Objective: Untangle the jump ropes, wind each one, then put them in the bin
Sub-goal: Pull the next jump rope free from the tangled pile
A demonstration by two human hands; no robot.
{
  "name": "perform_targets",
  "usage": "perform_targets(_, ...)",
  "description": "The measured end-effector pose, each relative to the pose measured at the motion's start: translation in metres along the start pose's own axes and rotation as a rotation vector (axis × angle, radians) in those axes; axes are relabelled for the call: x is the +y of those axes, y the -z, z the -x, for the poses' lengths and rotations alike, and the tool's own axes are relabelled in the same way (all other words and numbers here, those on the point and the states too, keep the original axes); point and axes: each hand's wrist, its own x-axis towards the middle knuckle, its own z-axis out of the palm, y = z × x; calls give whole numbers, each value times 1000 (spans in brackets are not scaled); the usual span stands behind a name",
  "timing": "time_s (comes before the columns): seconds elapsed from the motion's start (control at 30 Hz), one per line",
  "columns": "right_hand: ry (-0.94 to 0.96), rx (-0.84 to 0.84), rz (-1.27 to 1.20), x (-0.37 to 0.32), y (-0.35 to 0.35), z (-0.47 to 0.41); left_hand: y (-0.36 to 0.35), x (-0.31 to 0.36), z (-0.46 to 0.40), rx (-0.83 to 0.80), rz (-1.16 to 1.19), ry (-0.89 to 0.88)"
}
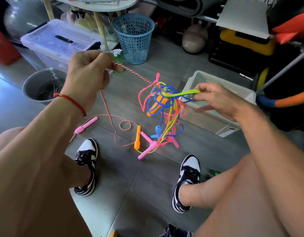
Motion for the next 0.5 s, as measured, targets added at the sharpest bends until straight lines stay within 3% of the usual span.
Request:
perform_targets(0.07, -98, -107, 83, -4, -9, 4, -4, 0, 5, -81, -73, -39)
perform_targets(0.13, -136, -156, 475, -6, -18, 4, -10, -3, 12, -187, -196, -79)
perform_targets(0.2, -119, -40, 964, -2, -24, -6, -20, -7, 22, -322, -256, -99)
perform_targets(0.23, -43, 16, 1012, -4, -30, -6, -27, -9, 28, -389, -292, -110)
perform_targets(0.3, 176, -50, 769, -10, -43, -5, -41, -12, 37, -490, -385, -131)
perform_targets(0.37, 275, -251, 396, -15, -66, -3, -51, -14, 42, -528, -441, -149)
perform_targets(0.4, 282, -310, 333, -12, -76, -4, -54, -12, 43, -528, -428, -157)
perform_targets(0.5, 269, -252, 458, 12, -82, -21, -40, -1, 37, -421, -202, -120)
